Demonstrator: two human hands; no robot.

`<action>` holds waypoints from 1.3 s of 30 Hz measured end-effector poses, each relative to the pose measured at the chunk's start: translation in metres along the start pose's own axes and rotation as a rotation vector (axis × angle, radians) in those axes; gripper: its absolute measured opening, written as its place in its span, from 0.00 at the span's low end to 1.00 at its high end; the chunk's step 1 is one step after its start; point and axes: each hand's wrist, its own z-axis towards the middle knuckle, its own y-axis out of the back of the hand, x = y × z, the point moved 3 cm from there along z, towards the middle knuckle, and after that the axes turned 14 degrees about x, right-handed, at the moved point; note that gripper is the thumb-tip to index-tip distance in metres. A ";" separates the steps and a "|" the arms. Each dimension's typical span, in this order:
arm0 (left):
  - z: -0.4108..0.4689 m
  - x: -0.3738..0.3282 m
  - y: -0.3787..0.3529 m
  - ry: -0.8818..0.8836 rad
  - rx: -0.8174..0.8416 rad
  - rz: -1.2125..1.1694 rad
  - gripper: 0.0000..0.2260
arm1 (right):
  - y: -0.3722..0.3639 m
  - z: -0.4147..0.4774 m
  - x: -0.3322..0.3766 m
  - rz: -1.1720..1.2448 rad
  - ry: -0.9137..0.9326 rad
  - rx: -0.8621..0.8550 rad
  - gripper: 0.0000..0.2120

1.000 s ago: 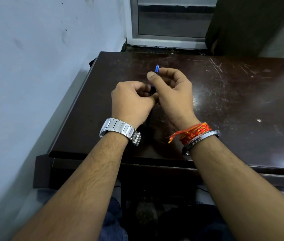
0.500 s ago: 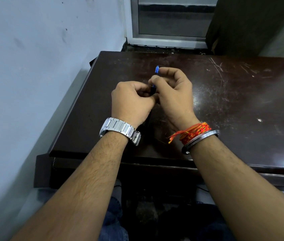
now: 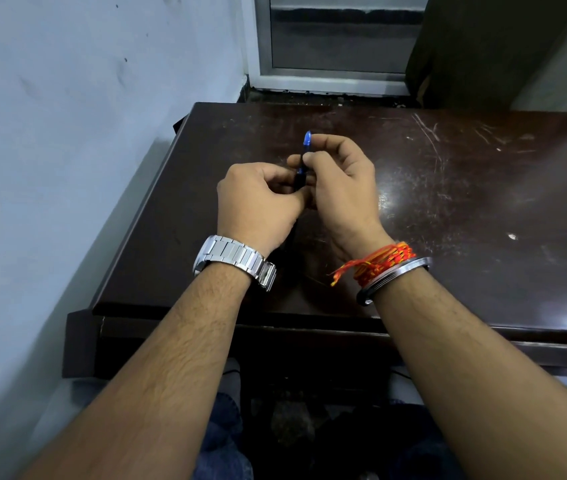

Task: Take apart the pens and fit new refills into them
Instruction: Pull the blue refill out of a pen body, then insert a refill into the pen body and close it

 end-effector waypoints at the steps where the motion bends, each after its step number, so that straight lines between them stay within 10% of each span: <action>1: 0.000 0.000 0.000 -0.003 0.003 0.000 0.06 | 0.000 0.000 -0.001 -0.012 -0.002 -0.006 0.06; 25: 0.002 0.008 -0.002 0.100 -0.052 -0.035 0.02 | 0.024 0.007 0.011 0.326 0.050 -0.256 0.06; 39: 0.009 0.016 0.000 0.354 0.040 -0.469 0.07 | 0.003 0.005 -0.013 0.098 -0.254 0.117 0.05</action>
